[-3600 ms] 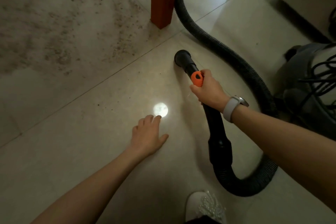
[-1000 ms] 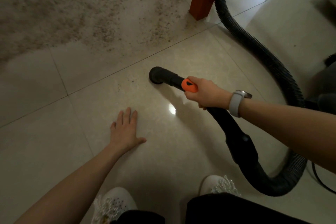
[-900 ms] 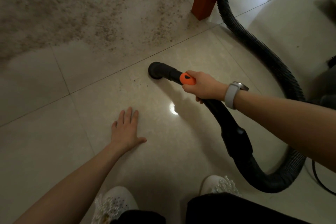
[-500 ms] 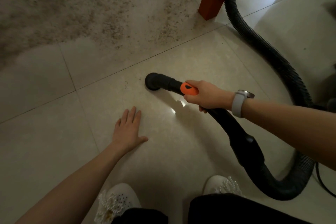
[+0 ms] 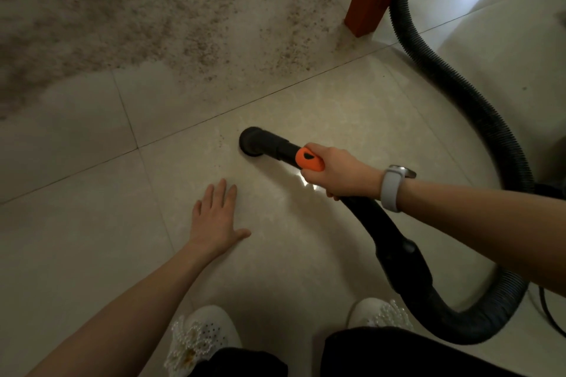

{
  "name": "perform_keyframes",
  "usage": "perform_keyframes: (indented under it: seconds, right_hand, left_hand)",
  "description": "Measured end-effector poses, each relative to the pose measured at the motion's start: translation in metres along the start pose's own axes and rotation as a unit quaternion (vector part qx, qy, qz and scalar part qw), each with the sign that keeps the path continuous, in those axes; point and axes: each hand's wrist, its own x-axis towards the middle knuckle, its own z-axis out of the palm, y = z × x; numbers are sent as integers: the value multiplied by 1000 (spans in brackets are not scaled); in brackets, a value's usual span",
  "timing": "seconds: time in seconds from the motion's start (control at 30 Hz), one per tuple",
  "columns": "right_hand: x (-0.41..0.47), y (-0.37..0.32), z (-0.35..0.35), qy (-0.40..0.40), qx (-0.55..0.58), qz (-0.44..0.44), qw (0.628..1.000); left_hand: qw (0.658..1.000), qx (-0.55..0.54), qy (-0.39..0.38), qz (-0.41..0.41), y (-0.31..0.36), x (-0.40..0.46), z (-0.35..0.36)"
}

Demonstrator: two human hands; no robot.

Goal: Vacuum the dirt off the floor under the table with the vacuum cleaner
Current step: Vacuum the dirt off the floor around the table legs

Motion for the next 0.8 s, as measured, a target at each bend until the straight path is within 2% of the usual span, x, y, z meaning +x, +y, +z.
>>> perform_keyframes:
  seconds: [0.13, 0.37, 0.8]
  right_hand:
    - [20, -12, -1, 9, 41, 13, 999]
    - [38, -19, -6, -29, 64, 17, 997]
    - [30, -30, 7, -105, 2, -19, 994]
  left_hand:
    - [999, -9, 1, -45, -16, -4, 1]
    - [989, -58, -21, -135, -43, -10, 5]
    - [988, -67, -25, -134, -49, -11, 4]
